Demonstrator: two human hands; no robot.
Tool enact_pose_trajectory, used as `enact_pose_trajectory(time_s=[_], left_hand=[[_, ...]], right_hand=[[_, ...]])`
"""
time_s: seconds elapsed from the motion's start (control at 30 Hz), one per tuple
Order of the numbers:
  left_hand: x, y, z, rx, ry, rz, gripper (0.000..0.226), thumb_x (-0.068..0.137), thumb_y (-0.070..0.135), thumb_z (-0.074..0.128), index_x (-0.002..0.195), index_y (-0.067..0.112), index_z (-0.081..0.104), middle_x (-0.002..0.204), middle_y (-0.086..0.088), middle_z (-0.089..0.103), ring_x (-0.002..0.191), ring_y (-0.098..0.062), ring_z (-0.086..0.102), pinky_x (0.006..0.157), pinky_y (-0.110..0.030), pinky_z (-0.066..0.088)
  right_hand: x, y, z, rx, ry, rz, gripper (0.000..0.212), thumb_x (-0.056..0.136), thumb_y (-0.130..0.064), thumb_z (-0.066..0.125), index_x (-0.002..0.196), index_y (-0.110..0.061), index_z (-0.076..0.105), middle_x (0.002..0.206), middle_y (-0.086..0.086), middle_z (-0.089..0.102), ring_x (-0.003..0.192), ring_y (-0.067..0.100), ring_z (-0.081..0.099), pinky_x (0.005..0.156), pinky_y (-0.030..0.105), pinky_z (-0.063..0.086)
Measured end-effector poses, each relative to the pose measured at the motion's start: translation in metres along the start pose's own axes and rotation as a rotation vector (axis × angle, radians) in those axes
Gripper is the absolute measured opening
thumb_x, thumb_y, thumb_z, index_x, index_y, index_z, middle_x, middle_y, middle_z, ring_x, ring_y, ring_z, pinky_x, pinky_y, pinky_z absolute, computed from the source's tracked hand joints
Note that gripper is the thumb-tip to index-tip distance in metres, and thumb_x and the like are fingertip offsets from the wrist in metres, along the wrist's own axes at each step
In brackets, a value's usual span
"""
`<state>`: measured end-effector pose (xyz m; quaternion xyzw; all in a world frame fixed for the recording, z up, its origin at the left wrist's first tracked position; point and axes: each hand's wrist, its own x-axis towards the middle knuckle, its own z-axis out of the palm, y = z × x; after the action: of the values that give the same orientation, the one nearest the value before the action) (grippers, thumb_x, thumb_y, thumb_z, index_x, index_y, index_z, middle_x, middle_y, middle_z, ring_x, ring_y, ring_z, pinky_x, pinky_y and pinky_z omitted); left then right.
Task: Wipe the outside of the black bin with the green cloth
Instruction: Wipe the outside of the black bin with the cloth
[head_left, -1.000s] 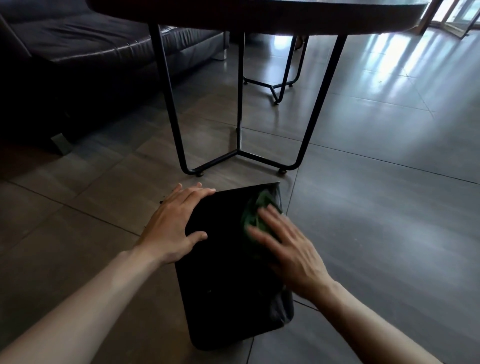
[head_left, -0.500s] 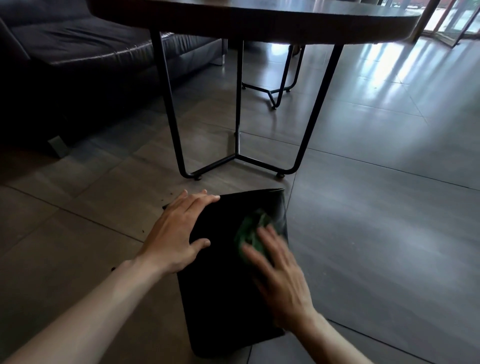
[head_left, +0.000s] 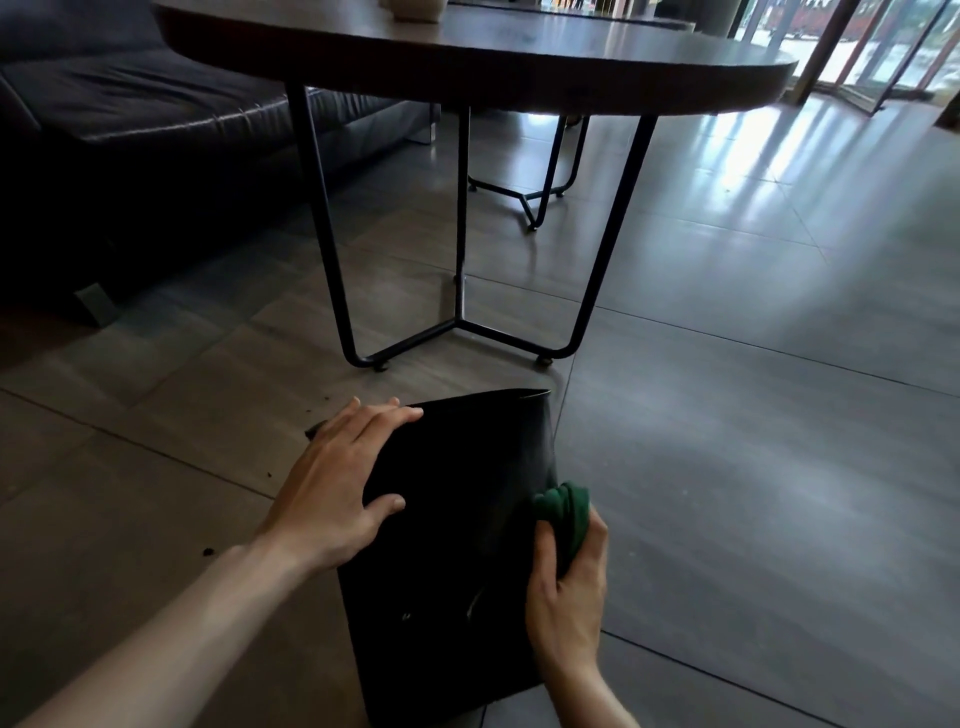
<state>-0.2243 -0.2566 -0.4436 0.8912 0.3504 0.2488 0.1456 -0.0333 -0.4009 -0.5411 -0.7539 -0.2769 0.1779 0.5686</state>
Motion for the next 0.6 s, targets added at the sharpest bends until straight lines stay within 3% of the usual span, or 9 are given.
enact_pose_trajectory(time_s=[0.07, 0.13, 0.3, 0.37, 0.5, 0.6], left_hand=[[-0.001, 0.002, 0.000, 0.000, -0.005, 0.005, 0.091, 0.067, 0.020, 0.090, 0.144, 0.033, 0.044, 0.138, 0.025, 0.042, 0.144, -0.004, 0.037, 0.126, -0.026, 0.011], [-0.002, 0.003, 0.000, 0.003, -0.003, 0.006, 0.091, 0.068, 0.020, 0.090, 0.145, 0.033, 0.044, 0.138, 0.024, 0.043, 0.143, -0.004, 0.037, 0.126, -0.023, 0.009], [-0.005, 0.004, -0.002, 0.014, 0.005, -0.022, 0.092, 0.066, 0.021, 0.091, 0.144, 0.034, 0.044, 0.138, 0.023, 0.045, 0.140, -0.004, 0.038, 0.123, -0.016, 0.008], [-0.007, 0.005, -0.002, 0.013, 0.001, -0.011, 0.091, 0.066, 0.021, 0.091, 0.144, 0.034, 0.044, 0.136, 0.026, 0.042, 0.138, 0.001, 0.036, 0.124, -0.018, 0.009], [-0.006, 0.007, 0.000, 0.013, 0.001, 0.000, 0.092, 0.067, 0.020, 0.090, 0.145, 0.034, 0.043, 0.138, 0.024, 0.042, 0.141, -0.003, 0.037, 0.126, -0.026, 0.012], [-0.005, 0.008, 0.000, 0.007, 0.002, 0.011, 0.092, 0.066, 0.017, 0.090, 0.145, 0.032, 0.044, 0.136, 0.026, 0.041, 0.138, 0.005, 0.032, 0.126, -0.026, 0.011]], right_hand=[[0.008, -0.022, 0.011, 0.007, 0.017, -0.065, 0.047, 0.101, -0.021, 0.064, 0.145, -0.025, 0.049, 0.141, 0.003, 0.050, 0.132, 0.023, 0.053, 0.107, 0.039, 0.046], [0.021, -0.053, 0.027, 0.004, -0.035, -0.219, 0.046, 0.099, -0.022, 0.067, 0.143, -0.023, 0.051, 0.148, 0.003, 0.044, 0.138, 0.020, 0.046, 0.114, 0.036, 0.041], [0.038, -0.059, 0.029, -0.050, -0.129, -0.360, 0.050, 0.098, -0.024, 0.070, 0.142, -0.031, 0.049, 0.158, -0.004, 0.037, 0.142, 0.016, 0.044, 0.107, 0.030, 0.041], [0.021, -0.025, 0.017, -0.014, -0.062, -0.300, 0.054, 0.097, -0.020, 0.070, 0.142, -0.036, 0.045, 0.150, -0.005, 0.048, 0.134, 0.013, 0.051, 0.104, 0.028, 0.043], [-0.023, 0.027, -0.005, -0.013, 0.062, 0.091, 0.047, 0.102, -0.031, 0.059, 0.134, -0.055, 0.036, 0.137, 0.000, 0.057, 0.118, 0.028, 0.063, 0.090, 0.038, 0.045], [-0.015, 0.009, -0.002, 0.023, 0.034, 0.039, 0.041, 0.103, -0.024, 0.058, 0.138, -0.041, 0.044, 0.138, -0.001, 0.053, 0.123, 0.022, 0.058, 0.098, 0.041, 0.049]])
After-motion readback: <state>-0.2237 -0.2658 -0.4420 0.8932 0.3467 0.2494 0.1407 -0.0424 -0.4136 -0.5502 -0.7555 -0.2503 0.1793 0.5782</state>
